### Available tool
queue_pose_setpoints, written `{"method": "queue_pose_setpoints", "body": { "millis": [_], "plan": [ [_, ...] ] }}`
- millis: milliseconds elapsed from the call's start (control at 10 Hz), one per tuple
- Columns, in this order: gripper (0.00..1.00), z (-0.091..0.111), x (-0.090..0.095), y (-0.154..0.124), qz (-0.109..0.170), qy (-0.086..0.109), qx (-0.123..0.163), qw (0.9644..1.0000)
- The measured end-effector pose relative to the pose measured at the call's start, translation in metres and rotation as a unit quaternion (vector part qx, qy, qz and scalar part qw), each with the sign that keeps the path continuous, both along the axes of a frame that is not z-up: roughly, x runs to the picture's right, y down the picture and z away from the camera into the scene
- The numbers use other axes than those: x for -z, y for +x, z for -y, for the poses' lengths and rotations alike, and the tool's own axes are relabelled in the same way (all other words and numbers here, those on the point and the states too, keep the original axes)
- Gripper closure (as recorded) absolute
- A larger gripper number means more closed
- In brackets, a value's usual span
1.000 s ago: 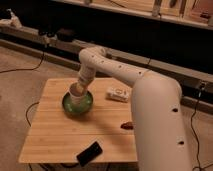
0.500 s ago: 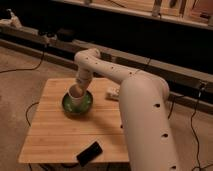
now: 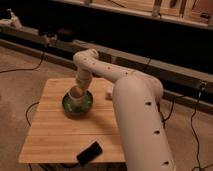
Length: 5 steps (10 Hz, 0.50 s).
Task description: Place the ceramic cup in the ceramic bowl
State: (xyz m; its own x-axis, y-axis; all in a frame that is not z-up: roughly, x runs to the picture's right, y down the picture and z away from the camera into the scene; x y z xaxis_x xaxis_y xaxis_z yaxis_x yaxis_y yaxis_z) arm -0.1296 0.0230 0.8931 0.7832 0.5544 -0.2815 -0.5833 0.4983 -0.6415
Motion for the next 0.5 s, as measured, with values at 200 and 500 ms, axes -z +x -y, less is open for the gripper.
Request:
{"method": "queue_pose_setpoints", "body": {
  "millis": [200, 500],
  "plan": [
    [0.20, 0.0021, -0.0007, 0.0019, -0.001, -0.006, 0.000, 1.0000],
    [0.20, 0.0108, 0.0008, 0.0029, 0.004, -0.007, -0.005, 1.0000]
  ]
}}
